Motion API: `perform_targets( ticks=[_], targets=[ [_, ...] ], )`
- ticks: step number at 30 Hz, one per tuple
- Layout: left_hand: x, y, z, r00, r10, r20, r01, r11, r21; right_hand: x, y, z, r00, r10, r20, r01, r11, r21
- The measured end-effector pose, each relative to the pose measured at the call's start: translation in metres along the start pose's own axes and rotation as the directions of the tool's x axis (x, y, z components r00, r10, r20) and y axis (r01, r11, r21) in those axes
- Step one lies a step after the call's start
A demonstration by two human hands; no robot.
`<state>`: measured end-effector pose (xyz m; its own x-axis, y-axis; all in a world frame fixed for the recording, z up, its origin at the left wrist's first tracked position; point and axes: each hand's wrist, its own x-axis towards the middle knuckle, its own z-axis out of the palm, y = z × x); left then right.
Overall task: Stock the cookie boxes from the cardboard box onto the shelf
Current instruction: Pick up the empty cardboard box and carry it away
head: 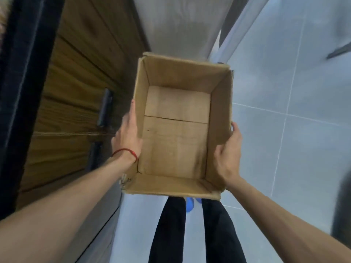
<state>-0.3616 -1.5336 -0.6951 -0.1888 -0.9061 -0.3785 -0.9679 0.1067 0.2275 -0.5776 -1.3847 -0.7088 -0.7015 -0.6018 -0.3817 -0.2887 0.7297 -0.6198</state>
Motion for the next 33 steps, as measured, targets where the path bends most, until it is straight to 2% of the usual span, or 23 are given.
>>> perform_targets(
  ticks=[3,9,15,24,30,33],
  targets=[
    [0.039,-0.022,0.051,0.999,0.037,-0.009,-0.038,0.998,-0.050,0.029,0.025,0.049,1.000,0.003,-0.007,-0.003,1.000,0.000],
    [0.105,-0.049,0.130,0.999,0.034,-0.007,-0.034,0.999,0.013,0.080,0.066,0.133,0.999,0.045,0.011,-0.045,0.999,-0.013],
    [0.143,-0.066,0.166,0.998,0.057,-0.021,-0.059,0.995,-0.080,0.110,0.084,0.186,0.995,0.103,0.006,-0.103,0.995,-0.007],
    [0.165,-0.066,0.166,0.998,0.055,0.012,-0.052,0.976,-0.210,0.128,0.082,0.174,0.994,0.029,0.102,-0.029,1.000,0.004],
    [0.173,-0.055,0.169,1.000,0.018,-0.012,-0.020,0.979,-0.203,0.149,0.084,0.170,0.985,-0.053,0.164,0.058,0.998,-0.027],
    [0.152,-0.046,0.162,0.999,0.002,0.043,0.006,0.985,-0.174,0.141,0.084,0.156,0.971,-0.055,0.232,0.074,0.995,-0.073]
  ],
)
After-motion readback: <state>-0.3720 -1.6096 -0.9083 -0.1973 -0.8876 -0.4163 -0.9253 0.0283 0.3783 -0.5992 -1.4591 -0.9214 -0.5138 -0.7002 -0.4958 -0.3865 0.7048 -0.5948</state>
